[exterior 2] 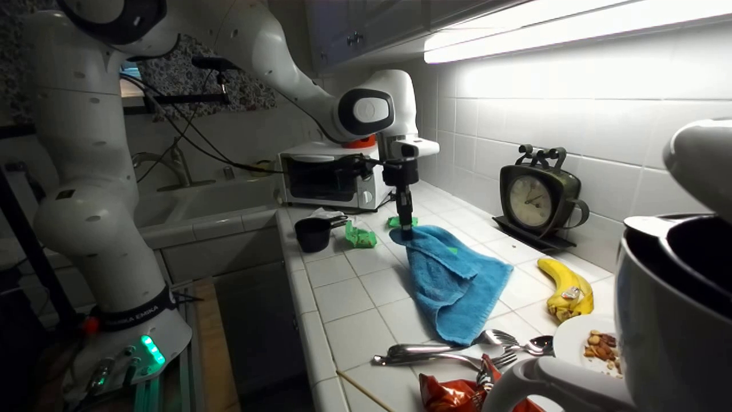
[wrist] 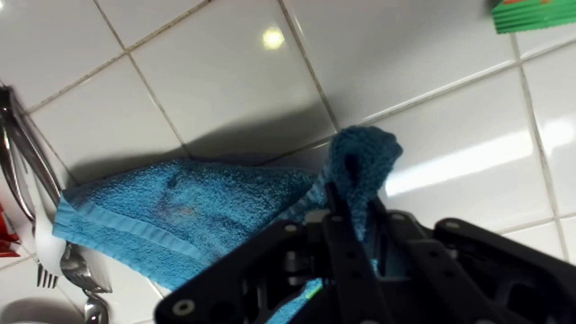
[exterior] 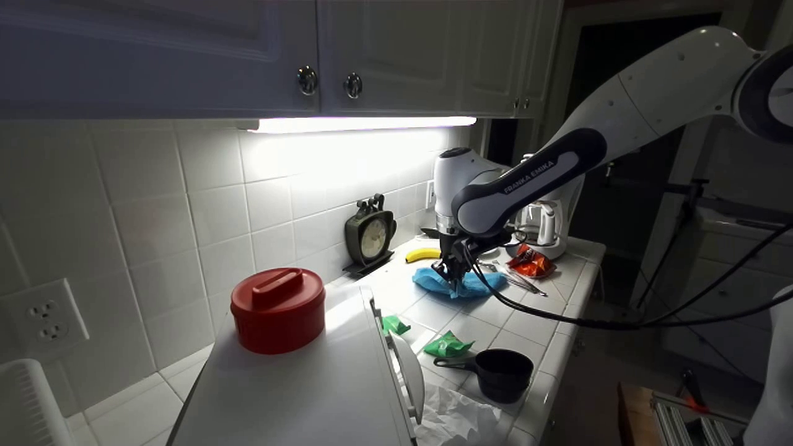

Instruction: Fold the towel on the counter

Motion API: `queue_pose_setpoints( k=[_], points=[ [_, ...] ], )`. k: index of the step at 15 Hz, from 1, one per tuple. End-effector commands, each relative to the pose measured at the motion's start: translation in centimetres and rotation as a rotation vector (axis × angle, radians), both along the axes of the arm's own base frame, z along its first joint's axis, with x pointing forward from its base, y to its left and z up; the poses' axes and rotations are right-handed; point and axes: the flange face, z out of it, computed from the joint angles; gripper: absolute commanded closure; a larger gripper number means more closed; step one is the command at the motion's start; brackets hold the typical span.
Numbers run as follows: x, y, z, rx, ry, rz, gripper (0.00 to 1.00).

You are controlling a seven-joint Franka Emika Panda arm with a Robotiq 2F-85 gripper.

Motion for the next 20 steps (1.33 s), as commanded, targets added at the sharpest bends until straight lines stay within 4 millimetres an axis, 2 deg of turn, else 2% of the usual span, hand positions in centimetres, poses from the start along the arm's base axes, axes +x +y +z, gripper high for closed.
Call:
queue_pose_setpoints(
  k=[1, 12, 20],
  points=[
    [-1.5, -2.2, 1.3, -0.005, 0.009, -0.018, 0.97],
    [-5.6, -8.6, 4.9, -0.012, -0.077, -0.153, 0.97],
    [-10.0, -12.3, 5.2, -0.005, -0.084, -0.267, 0.97]
  ],
)
